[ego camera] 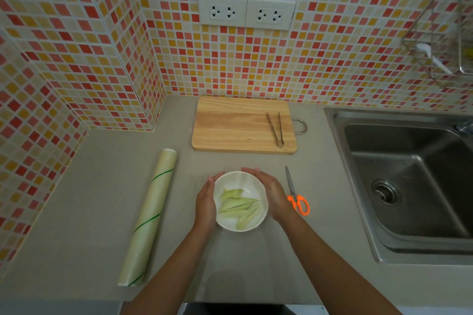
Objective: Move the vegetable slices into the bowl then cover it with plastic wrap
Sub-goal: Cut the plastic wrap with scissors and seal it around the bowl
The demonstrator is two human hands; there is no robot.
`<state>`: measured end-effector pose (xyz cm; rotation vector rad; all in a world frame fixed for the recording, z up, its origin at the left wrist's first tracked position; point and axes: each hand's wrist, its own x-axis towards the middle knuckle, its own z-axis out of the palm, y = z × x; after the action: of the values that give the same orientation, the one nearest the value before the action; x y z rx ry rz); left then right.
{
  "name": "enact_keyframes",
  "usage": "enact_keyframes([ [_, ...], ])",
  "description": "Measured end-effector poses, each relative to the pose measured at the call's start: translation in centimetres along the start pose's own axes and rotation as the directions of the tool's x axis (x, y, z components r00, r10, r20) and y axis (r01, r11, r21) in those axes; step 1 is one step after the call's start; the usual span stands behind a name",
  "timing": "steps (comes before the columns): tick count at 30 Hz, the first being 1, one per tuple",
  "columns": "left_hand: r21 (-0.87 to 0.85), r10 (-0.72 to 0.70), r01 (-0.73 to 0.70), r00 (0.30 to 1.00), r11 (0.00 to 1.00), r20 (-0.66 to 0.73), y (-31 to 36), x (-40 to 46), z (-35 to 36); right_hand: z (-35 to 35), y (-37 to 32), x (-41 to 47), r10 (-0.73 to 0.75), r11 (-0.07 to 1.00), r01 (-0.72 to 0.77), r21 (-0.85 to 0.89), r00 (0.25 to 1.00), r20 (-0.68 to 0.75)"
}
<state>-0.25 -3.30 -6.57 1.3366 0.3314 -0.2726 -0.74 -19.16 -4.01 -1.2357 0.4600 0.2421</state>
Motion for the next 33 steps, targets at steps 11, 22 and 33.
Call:
enact_keyframes([
  [11,0.269,0.006,-0.036,0.994,0.963,0.112,1.2,1.7,-0.2,-0.9,-0.9,-0.6,-0.008,0.982,0.005,-0.19,1.0,-0.017],
  [22,0.194,0.171,-0.125,0.954,0.973,-0.244,-0.5,-3.8,0.8,0.2,-0.7,-0.2,-0.059,0.986,0.067,-0.154,0.997,0.057],
  [33,0.159,0.03,-0.032,0.999,0.987,0.017,1.2,-0.4,0.8,-1.5,1.1,-1.4,0.089,0.986,-0.091,-0.142,0.996,-0.022],
])
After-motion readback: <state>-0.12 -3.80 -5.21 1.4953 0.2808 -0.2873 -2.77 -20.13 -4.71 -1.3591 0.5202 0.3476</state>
